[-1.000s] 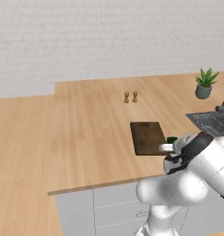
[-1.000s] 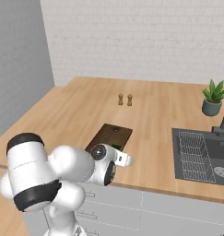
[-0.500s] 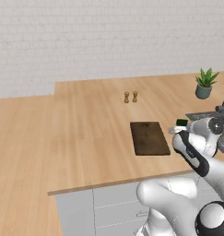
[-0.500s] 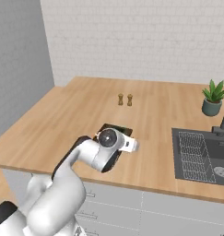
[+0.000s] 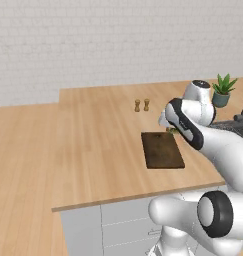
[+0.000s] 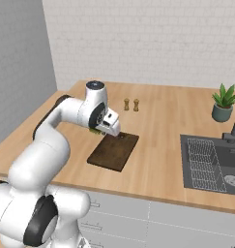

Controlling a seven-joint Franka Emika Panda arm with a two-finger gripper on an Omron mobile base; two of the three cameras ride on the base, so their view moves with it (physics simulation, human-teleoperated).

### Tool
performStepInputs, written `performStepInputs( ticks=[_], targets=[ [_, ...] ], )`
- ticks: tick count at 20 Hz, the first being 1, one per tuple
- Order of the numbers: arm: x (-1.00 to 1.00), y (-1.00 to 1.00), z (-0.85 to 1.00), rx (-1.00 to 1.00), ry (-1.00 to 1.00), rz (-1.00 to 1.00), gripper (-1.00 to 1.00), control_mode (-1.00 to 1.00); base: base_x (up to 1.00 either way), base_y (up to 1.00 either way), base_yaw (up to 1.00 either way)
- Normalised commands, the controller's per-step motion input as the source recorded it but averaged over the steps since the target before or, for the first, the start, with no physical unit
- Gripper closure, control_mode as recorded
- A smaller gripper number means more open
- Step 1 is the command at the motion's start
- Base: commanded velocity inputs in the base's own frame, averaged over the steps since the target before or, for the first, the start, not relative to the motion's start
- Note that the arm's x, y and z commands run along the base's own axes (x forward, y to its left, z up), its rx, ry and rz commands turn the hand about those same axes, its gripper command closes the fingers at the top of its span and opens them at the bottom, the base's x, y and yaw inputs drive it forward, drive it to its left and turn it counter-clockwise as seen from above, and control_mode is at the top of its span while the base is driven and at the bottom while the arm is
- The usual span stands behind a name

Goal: Pick up the sponge from the counter and clean the cutting board by briefly scrubbing or pressing down on the cutting board. Once finished, release the sponge.

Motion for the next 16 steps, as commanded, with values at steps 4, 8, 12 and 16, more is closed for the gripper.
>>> performStepInputs(
  ticks=[4, 8, 12, 16],
  targets=[
    [-0.02, 1.0, -0.45, 0.03, 0.01, 0.0, 1.0, -1.0, 0.0, 0.0, 0.0],
    [-0.01, 1.0, -0.7, 0.12, 0.0, 0.0, 1.0, -1.0, 0.0, 0.0, 0.0],
    [0.12, 1.0, -0.74, 0.12, 0.01, 0.0, 1.0, -1.0, 0.0, 0.0, 0.0],
    [0.2, 0.77, -0.58, 0.04, 0.06, 0.0, 1.0, -1.0, 0.0, 0.0, 0.0]
  ],
)
